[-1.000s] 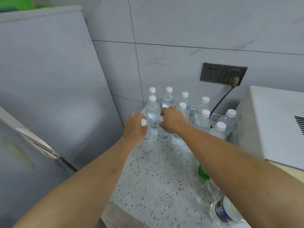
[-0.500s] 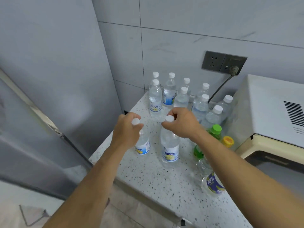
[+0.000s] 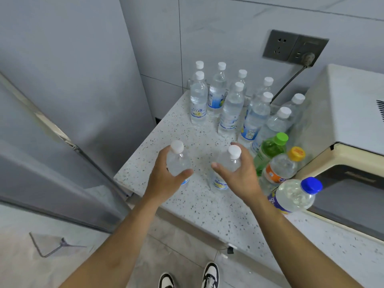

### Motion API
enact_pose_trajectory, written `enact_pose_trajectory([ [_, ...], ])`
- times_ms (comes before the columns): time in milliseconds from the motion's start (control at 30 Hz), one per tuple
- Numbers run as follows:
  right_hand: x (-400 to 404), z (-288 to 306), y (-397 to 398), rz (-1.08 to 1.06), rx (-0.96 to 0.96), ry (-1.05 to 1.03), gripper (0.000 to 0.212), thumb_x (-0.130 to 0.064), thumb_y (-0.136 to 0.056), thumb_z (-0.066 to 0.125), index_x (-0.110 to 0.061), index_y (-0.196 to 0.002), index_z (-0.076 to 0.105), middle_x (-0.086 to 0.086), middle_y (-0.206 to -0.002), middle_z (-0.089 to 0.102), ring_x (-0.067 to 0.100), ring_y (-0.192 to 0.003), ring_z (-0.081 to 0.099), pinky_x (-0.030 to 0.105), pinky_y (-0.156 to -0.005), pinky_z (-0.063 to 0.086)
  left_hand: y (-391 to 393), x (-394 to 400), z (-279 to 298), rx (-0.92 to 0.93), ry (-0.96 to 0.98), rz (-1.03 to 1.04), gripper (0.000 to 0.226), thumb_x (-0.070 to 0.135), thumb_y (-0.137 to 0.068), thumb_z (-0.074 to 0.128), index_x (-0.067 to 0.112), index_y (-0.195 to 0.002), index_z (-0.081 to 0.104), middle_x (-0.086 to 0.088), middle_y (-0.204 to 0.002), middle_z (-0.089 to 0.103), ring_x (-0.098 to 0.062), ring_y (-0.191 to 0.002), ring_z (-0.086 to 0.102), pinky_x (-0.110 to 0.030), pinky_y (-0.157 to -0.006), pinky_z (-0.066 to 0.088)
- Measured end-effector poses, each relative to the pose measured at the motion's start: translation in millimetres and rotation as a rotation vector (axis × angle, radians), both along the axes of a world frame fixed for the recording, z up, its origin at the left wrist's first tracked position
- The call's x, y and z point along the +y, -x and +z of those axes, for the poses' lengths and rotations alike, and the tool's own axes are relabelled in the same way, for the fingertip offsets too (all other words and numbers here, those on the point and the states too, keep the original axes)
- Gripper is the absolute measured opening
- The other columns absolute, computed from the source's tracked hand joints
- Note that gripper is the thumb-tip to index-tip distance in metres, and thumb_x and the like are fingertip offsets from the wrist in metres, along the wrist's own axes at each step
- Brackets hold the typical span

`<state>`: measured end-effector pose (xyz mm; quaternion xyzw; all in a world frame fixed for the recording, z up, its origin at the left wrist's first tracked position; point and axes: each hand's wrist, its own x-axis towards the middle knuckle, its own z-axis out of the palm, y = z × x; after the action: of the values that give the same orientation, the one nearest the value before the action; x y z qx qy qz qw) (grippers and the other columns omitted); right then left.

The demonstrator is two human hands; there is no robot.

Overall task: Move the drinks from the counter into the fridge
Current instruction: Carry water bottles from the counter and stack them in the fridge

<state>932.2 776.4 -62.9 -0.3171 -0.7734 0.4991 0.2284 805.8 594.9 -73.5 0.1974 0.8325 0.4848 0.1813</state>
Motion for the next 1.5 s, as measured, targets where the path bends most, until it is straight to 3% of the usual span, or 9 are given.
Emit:
enact_pose_trajectory([
  [67, -8.8, -18.3, 0.6, 0.006, -0.043, 0.163, 0.082, -0.053, -0.064, 0.087, -0.041, -0.130, 0.041, -0.031, -0.118, 0.048, 0.001, -0.110, 0.048, 0.011, -0.082, 0.037, -2.2, -2.3, -16.8, -0.101, -0.022, 0.020, 0.079, 0.048, -0.065, 0.082, 0.051, -0.128, 0.034, 0.020, -0.126, 0.053, -0.006, -0.110, 0.056, -0.024, -0.082, 0.050],
  [200, -17.4, -42.1, 4.7, -0.089, -0.148, 0.209, 0.081, -0.039, -0.063, 0.091, -0.043, -0.122, 0.035, -0.025, -0.109, 0.050, 0.009, -0.106, 0.051, 0.010, -0.069, 0.036, 2.7, -2.2, -35.5, -0.197, -0.041, 0.006, 0.075, 0.053, -0.059, 0.082, 0.056, -0.119, 0.037, 0.027, -0.112, 0.056, 0.004, -0.101, 0.057, -0.012, -0.069, 0.048],
  [367, -29.6, -47.1, -9.7, -0.164, -0.142, 0.268, 0.084, -0.033, -0.067, 0.088, -0.031, -0.136, 0.041, -0.008, -0.124, 0.058, 0.017, -0.114, 0.055, 0.028, -0.084, 0.045, -3.5, -2.2, -50.7, -0.203, -0.085, 0.031, 0.069, 0.057, -0.059, 0.079, 0.048, -0.119, 0.047, 0.023, -0.106, 0.062, 0.002, -0.095, 0.061, -0.010, -0.065, 0.047],
  [533, -57.9, -49.6, -42.6, -0.162, -0.105, 0.199, 0.079, -0.032, -0.072, 0.086, -0.024, -0.136, 0.039, -0.003, -0.125, 0.056, 0.017, -0.114, 0.055, 0.025, -0.083, 0.048, -15.3, -10.8, -60.2, -0.179, -0.133, -0.033, 0.059, 0.055, -0.064, 0.079, 0.053, -0.115, 0.049, 0.032, -0.101, 0.061, 0.017, -0.091, 0.057, -0.003, -0.059, 0.045],
  [700, -72.1, -47.1, -61.3, -0.160, -0.079, 0.228, 0.076, -0.025, -0.076, 0.085, -0.018, -0.137, 0.040, 0.005, -0.126, 0.056, 0.024, -0.116, 0.056, 0.045, -0.095, 0.053, -38.1, -28.3, -60.7, -0.217, -0.150, -0.118, 0.055, 0.042, -0.072, 0.083, 0.047, -0.118, 0.053, 0.026, -0.103, 0.065, 0.012, -0.092, 0.061, -0.007, -0.064, 0.048],
  [967, -96.6, -54.1, -99.3, -0.131, -0.008, 0.381, 0.039, -0.031, -0.079, 0.083, -0.020, -0.111, 0.063, 0.001, -0.103, 0.074, 0.016, -0.092, 0.072, 0.041, -0.085, 0.060, -91.4, -87.6, -55.9, -0.250, -0.133, 0.002, 0.038, 0.036, -0.079, 0.080, 0.033, -0.111, 0.061, 0.015, -0.103, 0.069, 0.012, -0.089, 0.063, -0.004, -0.064, 0.047],
  [1200, -145.7, -73.9, -136.4, 0.103, -0.005, 0.667, 0.036, -0.040, -0.079, 0.078, -0.022, -0.107, 0.066, 0.009, -0.100, 0.075, 0.022, -0.090, 0.074, 0.035, -0.080, 0.060, -156.6, -158.5, -62.6, -0.642, -0.246, 0.158, 0.056, 0.048, -0.073, 0.082, 0.022, -0.120, 0.066, -0.007, -0.112, 0.074, -0.030, -0.106, 0.069, -0.056, -0.097, 0.051],
  [1333, -184.7, -94.1, -144.7, 0.222, -0.089, 0.874, 0.035, -0.036, -0.085, 0.072, -0.022, -0.116, 0.064, 0.008, -0.102, 0.076, 0.026, -0.095, 0.074, 0.040, -0.084, 0.058, -194.3, -213.6, -66.9, -0.709, -0.259, 0.361, 0.052, 0.045, -0.068, 0.080, 0.023, -0.114, 0.067, -0.005, -0.103, 0.077, -0.025, -0.093, 0.074, -0.042, -0.075, 0.061],
  [1500, -248.1, -108.8, -142.0, 0.405, -0.215, 0.941, 0.033, -0.033, -0.084, 0.075, -0.021, -0.112, 0.063, 0.007, -0.099, 0.077, 0.025, -0.090, 0.075, 0.032, -0.072, 0.059, -228.1, -286.1, -67.3, -0.759, -0.275, 0.636, 0.052, 0.042, -0.066, 0.073, 0.014, -0.110, 0.068, -0.010, -0.095, 0.078, -0.029, -0.086, 0.075, -0.040, -0.075, 0.057],
])
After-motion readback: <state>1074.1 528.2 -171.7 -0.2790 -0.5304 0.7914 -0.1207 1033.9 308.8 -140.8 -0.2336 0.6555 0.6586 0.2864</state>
